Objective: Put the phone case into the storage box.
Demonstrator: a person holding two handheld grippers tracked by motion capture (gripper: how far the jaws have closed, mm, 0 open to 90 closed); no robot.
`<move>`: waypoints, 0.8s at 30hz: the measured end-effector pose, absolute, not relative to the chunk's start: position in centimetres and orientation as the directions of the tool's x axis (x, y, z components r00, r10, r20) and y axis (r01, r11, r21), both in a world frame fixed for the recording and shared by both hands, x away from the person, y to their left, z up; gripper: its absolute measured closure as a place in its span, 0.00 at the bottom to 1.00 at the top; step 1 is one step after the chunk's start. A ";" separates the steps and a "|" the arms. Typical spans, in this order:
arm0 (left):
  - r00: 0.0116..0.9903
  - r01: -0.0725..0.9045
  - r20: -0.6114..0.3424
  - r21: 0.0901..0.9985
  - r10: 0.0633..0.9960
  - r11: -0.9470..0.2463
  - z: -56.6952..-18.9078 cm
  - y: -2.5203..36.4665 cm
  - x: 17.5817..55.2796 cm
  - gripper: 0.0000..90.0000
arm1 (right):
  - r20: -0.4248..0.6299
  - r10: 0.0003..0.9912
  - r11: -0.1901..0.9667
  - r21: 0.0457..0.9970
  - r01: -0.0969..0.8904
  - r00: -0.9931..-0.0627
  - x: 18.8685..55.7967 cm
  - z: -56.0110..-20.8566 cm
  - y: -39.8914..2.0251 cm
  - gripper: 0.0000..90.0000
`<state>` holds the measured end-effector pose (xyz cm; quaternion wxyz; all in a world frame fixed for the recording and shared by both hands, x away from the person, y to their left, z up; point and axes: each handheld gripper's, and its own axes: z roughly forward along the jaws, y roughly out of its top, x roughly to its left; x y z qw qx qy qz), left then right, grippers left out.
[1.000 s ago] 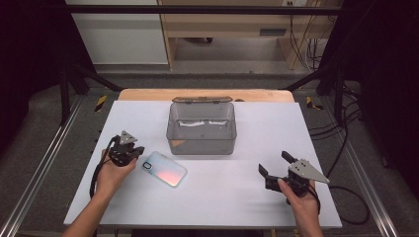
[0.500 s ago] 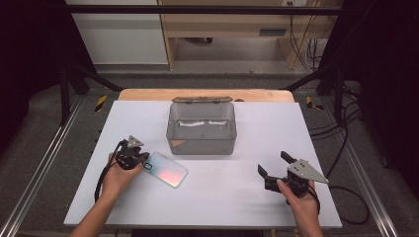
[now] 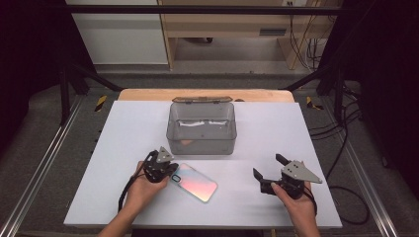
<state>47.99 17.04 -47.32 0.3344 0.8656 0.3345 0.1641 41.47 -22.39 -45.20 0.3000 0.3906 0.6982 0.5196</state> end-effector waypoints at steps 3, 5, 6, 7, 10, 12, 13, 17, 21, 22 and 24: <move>0.740 0.454 0.057 0.692 0.670 -0.561 -47.4 15.4 47.5 1.00 | -0.015 0.856 0.166 0.954 0.249 -0.516 41.4 -45.2 -21.9 0.07; 0.749 0.445 0.058 0.694 0.660 -0.566 -47.5 14.5 47.2 1.00 | -0.051 0.856 0.208 0.945 0.253 -0.514 41.3 -45.1 -21.1 0.06; 0.749 0.445 0.058 0.694 0.660 -0.566 -47.5 14.5 47.2 1.00 | -0.051 0.856 0.208 0.945 0.253 -0.514 41.3 -45.1 -21.1 0.06; 0.749 0.442 0.062 0.695 0.660 -0.567 -47.6 14.2 47.1 1.00 | -0.061 0.851 0.233 0.934 0.271 -0.522 41.2 -45.2 -20.4 0.06; 0.747 0.442 0.054 0.704 0.662 -0.556 -47.6 14.1 47.0 1.00 | -0.069 0.838 0.257 0.925 0.281 -0.541 41.1 -45.2 -19.5 0.06; 0.737 0.429 0.050 0.736 0.674 -0.524 -47.6 14.3 46.7 1.00 | -0.061 0.824 0.269 0.917 0.294 -0.564 40.9 -45.1 -18.2 0.06; 0.728 0.423 0.045 0.755 0.684 -0.500 -47.4 14.6 46.5 1.00 | -0.049 0.823 0.267 0.913 0.309 -0.566 40.9 -45.1 -17.7 0.06; 0.687 0.379 0.056 0.823 0.725 -0.422 -45.9 16.7 45.3 0.99 | 0.009 0.787 0.274 0.891 0.363 -0.617 40.5 -45.2 -15.7 0.07; 0.609 0.356 0.059 0.871 0.791 -0.339 -44.8 19.9 43.7 0.84 | 0.010 0.735 0.330 0.868 0.371 -0.678 39.9 -45.4 -13.5 0.07; 0.609 0.356 0.059 0.871 0.791 -0.339 -44.8 19.9 43.7 0.79 | 0.010 0.735 0.330 0.868 0.371 -0.678 39.9 -45.4 -13.5 0.07; 0.563 0.328 0.068 0.896 0.824 -0.298 -44.5 21.5 42.7 0.64 | 0.030 0.721 0.347 0.849 0.398 -0.692 39.7 -45.8 -12.3 0.08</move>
